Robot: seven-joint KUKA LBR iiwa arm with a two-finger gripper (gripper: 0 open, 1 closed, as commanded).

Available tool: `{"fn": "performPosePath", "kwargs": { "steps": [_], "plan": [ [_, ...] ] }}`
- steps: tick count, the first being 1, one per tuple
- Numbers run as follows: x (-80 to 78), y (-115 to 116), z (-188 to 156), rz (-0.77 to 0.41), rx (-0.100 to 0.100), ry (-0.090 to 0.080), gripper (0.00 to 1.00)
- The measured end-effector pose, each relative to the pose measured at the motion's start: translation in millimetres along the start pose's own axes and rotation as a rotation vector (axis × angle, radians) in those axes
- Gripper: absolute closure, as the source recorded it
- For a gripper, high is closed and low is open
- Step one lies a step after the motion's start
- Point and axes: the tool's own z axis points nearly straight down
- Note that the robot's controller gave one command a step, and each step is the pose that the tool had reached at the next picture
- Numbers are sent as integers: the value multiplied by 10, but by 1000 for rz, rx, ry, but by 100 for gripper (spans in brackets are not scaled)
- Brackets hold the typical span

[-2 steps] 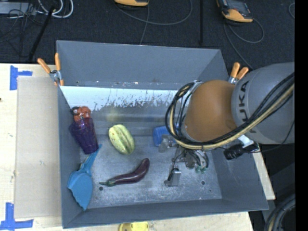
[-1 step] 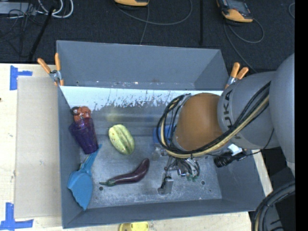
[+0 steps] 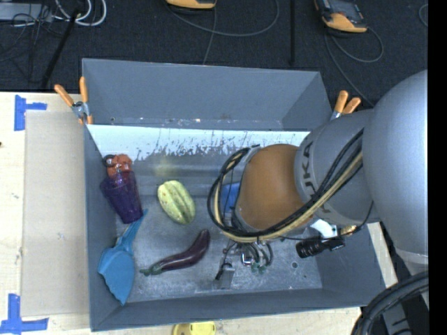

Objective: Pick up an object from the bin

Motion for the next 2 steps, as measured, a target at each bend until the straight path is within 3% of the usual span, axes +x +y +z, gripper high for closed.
{"fn": "performPosePath", "kwargs": {
  "steps": [1,2],
  "plan": [
    [-269,219,135,-7,-3,-3,0],
    [-694,377,146,-139,-1,-3,0]
  ]
}}
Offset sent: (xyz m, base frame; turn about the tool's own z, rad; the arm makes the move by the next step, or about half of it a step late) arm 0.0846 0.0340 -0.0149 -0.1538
